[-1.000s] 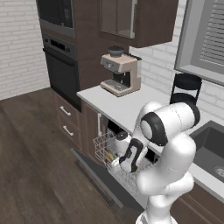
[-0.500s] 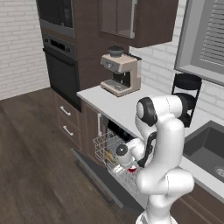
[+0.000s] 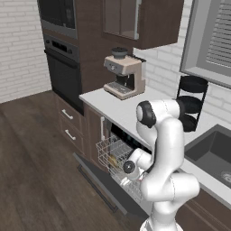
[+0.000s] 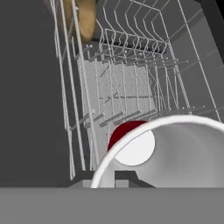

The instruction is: Pick up the cup and bowl from the counter, place them in the dishwasher, and close the dishwasher door.

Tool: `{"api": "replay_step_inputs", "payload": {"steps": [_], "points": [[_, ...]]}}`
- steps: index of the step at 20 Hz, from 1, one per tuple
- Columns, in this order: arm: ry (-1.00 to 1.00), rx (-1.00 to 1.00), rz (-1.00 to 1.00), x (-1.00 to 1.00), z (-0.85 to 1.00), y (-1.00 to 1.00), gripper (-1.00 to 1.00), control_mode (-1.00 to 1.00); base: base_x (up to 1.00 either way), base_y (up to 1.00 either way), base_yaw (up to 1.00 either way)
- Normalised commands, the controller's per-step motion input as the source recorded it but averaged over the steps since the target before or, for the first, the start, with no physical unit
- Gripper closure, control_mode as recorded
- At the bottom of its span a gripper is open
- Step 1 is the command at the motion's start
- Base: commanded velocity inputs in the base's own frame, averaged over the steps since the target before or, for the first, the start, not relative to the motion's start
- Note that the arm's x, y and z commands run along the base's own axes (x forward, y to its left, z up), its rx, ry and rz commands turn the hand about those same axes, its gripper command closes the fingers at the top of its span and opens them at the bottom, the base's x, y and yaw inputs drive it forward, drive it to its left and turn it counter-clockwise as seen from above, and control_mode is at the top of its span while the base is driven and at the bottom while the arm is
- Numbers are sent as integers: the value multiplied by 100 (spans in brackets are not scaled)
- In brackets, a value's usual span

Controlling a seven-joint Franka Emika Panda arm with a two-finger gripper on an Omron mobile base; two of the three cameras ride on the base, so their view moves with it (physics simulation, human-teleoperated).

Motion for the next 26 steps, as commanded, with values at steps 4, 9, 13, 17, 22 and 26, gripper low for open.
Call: {"api": "replay_step_inputs", "payload": {"steps": [4, 9, 13, 17, 22, 26], "points": [[-3, -1, -6, 41, 0, 0, 100, -100, 0, 0, 0], [0, 0, -6, 57, 0, 0, 100, -100, 0, 0, 0], [0, 0, -5, 67, -9, 4, 100, -100, 0, 0, 0], [0, -3, -4, 59, -33, 10, 100, -100, 0, 0, 0], [4, -7, -3, 39, -61, 14, 100, -100, 0, 0, 0], [8, -7, -3, 33, -63, 19, -100, -100, 0, 0, 0]]}}
